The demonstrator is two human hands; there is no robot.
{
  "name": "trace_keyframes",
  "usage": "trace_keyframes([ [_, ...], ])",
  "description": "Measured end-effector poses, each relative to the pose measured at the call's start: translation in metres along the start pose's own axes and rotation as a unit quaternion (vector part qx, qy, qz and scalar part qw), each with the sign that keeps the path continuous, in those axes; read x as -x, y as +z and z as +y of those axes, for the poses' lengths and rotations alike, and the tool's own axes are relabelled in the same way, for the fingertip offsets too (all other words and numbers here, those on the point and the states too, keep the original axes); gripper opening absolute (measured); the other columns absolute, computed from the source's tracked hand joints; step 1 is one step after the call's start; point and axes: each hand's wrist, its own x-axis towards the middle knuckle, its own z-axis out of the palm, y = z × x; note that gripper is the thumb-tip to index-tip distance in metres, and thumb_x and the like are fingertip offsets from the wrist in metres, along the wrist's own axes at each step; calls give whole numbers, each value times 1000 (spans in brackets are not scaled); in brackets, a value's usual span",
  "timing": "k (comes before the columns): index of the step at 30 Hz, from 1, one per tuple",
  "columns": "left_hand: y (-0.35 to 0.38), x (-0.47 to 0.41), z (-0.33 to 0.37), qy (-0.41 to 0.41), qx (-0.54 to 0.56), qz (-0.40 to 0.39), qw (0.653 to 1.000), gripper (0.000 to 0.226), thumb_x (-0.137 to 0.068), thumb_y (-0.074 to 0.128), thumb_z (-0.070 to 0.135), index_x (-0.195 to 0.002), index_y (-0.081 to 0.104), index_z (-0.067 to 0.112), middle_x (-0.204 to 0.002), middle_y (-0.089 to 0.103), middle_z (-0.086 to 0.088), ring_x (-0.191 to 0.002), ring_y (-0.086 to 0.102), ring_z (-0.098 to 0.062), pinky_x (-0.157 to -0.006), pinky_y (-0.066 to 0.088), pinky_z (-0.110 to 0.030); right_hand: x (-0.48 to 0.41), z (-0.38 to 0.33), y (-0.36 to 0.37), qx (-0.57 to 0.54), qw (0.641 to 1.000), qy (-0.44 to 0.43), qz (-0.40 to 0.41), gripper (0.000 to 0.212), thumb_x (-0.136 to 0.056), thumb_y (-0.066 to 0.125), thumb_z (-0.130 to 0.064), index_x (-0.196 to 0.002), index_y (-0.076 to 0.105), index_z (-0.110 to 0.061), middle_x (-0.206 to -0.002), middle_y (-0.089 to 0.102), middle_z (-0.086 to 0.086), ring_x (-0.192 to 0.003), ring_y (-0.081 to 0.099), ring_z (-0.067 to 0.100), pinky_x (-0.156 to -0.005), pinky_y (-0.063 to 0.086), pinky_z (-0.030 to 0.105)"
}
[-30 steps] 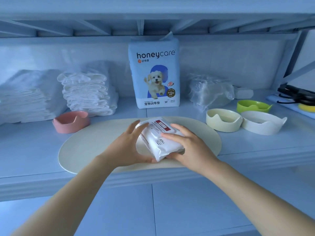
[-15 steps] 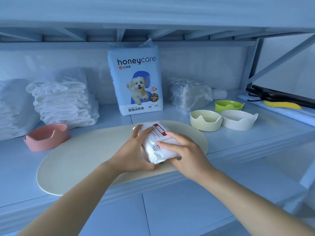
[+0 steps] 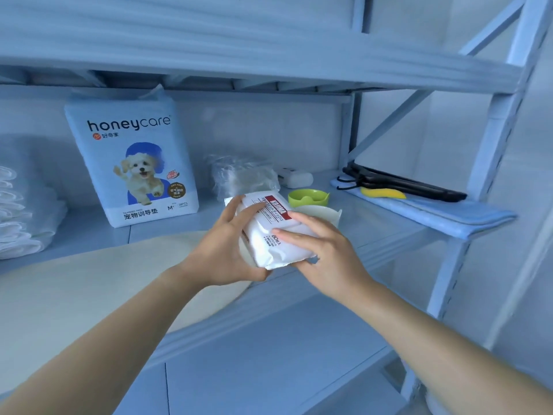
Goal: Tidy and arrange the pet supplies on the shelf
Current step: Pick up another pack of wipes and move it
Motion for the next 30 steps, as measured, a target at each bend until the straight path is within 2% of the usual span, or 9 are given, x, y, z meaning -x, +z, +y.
trace_keyframes([
  [3, 21, -27, 16, 20, -9, -1, 1000, 109, -43, 78, 46, -140, 28, 38, -148, 15, 5, -134, 16, 11, -104, 34, -20, 3, 29, -24, 9, 1000, -4, 11, 49, -68, 80, -6, -113, 68, -22, -129, 56, 9, -110, 57, 30, -95, 48, 38],
  [7, 43, -64, 29, 20, -27, -5, 999, 109, -42, 74, 52, -140, 27, 40, -147, 16, 10, -131, 31, -1, -103, 37, -27, 0, 65, -44, 13, 999, 4, 29, 47, -69, 80, -9, -113, 68, -23, -129, 56, 7, -111, 57, 27, -94, 48, 32],
  [10, 58, -91, 30, 34, -13, -15, 999, 109, -43, 76, 50, -140, 30, 35, -145, 19, 9, -122, 27, 17, -95, 26, -1, -6, 92, -50, 24, 999, 7, 32, 48, -70, 79, -7, -113, 67, -23, -129, 56, 6, -111, 57, 26, -94, 47, 30],
  [12, 67, -110, 26, 36, -7, -19, 999, 109, -41, 73, 54, -140, 31, 33, -142, 20, 12, -118, 30, 15, -89, 19, 8, -12, 112, -50, 32, 999, 4, 33, 48, -70, 80, -6, -113, 67, -23, -128, 57, 7, -110, 58, 26, -93, 47, 29],
  [15, 80, -141, 15, 39, -8, -17, 999, 110, -41, 74, 55, -140, 31, 34, -143, 22, 13, -123, 35, 2, -95, 23, 0, -24, 146, -46, 40, 999, 3, 35, 49, -70, 79, -5, -114, 67, -23, -129, 56, 6, -112, 57, 26, -95, 46, 30],
  [19, 93, -188, -4, 39, -2, -23, 999, 115, -38, 73, 59, -142, 29, 34, -147, 20, 9, -130, 34, -3, -102, 31, -15, -50, 191, -39, 59, 997, -19, 44, 48, -68, 80, -3, -112, 68, -21, -126, 58, 10, -107, 59, 31, -92, 49, 36],
  [21, 98, -212, -15, 35, -8, -23, 999, 119, -37, 75, 61, -143, 27, 34, -150, 15, 5, -134, 30, -5, -107, 28, -19, -66, 212, -36, 69, 996, -36, 51, 47, -66, 79, 0, -109, 70, -18, -123, 60, 12, -103, 60, 33, -88, 51, 39],
  [25, 108, -255, -39, 25, -22, -34, 999, 122, -44, 89, 44, -144, 19, 37, -153, 1, 10, -139, 16, -2, -104, 19, -13, -92, 250, -26, 74, 994, -45, 62, 45, -66, 77, 3, -107, 71, -15, -122, 60, 14, -103, 61, 34, -88, 51, 40],
  [30, 118, -290, -60, 13, -14, -28, 999, 112, -46, 82, 44, -141, 22, 46, -156, 3, 2, -136, 5, 7, -110, 23, -21, -116, 286, -13, 66, 995, -42, 57, 46, -66, 76, 4, -108, 70, -14, -123, 61, 13, -104, 61, 32, -92, 48, 34],
])
